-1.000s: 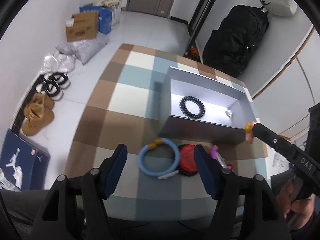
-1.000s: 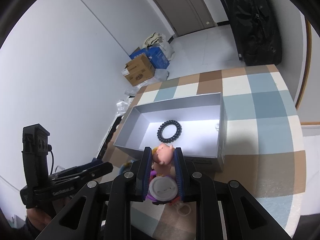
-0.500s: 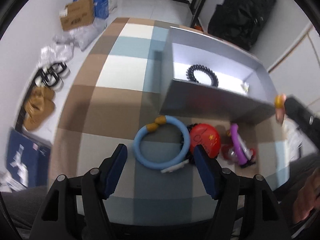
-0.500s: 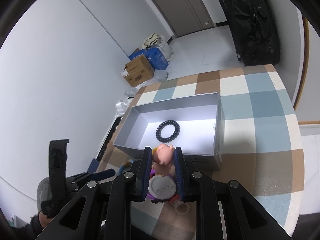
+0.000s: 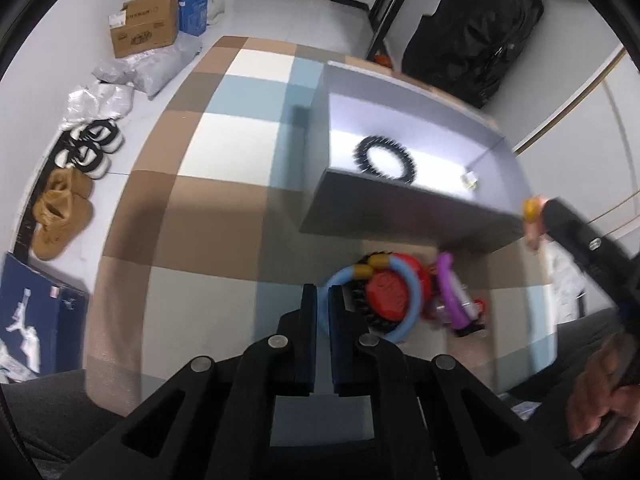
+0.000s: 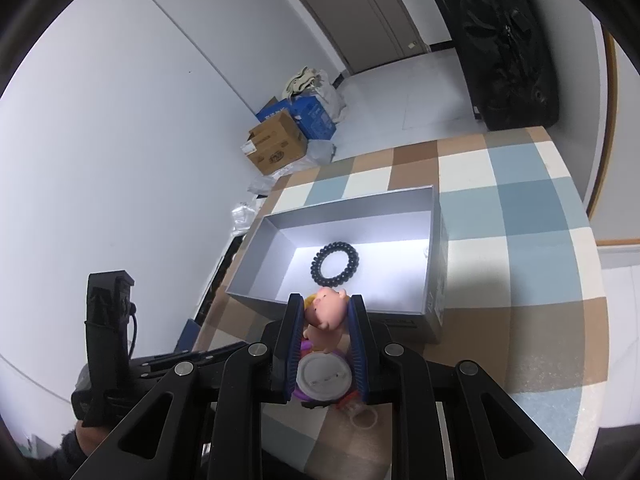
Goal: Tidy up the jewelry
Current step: 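Lift the blue ring with the left gripper while the right gripper holds the pink pig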
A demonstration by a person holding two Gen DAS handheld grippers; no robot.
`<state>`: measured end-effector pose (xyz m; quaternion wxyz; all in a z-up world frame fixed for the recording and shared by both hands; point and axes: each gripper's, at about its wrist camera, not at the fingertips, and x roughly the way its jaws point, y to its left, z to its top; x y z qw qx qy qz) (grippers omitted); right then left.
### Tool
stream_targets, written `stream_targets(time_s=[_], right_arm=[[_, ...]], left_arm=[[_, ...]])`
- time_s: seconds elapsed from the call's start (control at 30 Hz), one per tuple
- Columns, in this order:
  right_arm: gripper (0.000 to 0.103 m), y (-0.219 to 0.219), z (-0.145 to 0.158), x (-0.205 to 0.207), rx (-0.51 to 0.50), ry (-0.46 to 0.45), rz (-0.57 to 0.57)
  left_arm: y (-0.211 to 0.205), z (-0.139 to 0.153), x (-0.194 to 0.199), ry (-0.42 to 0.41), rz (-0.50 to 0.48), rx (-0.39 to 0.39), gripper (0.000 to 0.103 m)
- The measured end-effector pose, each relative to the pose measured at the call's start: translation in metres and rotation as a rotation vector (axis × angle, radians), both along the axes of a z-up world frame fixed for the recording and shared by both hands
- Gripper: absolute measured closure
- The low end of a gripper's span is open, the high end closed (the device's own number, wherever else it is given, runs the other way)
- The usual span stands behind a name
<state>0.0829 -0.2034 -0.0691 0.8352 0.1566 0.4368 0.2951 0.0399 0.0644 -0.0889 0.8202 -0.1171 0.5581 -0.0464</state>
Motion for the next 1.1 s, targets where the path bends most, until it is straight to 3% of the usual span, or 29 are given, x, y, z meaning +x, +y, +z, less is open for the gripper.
stream_targets(time_s=[0.1, 0.13, 0.17, 0.23, 0.4, 0.5, 0.8, 0.9, 1.1], right_arm=[[0.082, 0.002, 0.000, 0.001, 0.000, 0.000, 0.002], [0.082, 0.002, 0.000, 0.001, 0.000, -0.001, 0.004], [0.082, 0.003, 0.000, 0.001, -0.002, -0.003, 0.005], [0.082, 0.003, -0.001, 0.001, 0.001, 0.002, 0.006], [0.082, 0.004, 0.000, 0.001, 0.003, 0.002, 0.008], [0.082, 0.002, 0.001, 0.001, 0.004, -0.002, 0.003], [0.082, -0.005, 0.001, 0.001, 0.012, 0.000, -0.013], [0.082, -0.006, 0.001, 0.001, 0.012, 0.001, -0.014], [0.082, -0.006, 0.002, 0.000, 0.007, -0.005, -0.008]], left_arm=[[0.000, 0.000, 0.001, 0.017, 0.020, -0.022, 0.100], [0.000, 0.002, 0.000, 0.011, 0.016, -0.020, 0.094], [-0.001, 0.002, 0.001, 0.010, 0.013, -0.008, 0.087], [-0.003, 0.002, 0.003, 0.010, 0.009, 0.006, 0.053], [-0.018, -0.001, 0.005, 0.019, -0.065, -0.037, 0.051], [-0.029, -0.001, 0.004, 0.018, -0.097, -0.014, 0.044], [-0.028, 0.010, -0.005, 0.003, -0.107, -0.023, 0.041], [-0.039, 0.011, -0.006, -0.033, -0.147, 0.014, 0.034], [-0.055, 0.004, -0.001, -0.048, -0.193, 0.112, 0.034]])
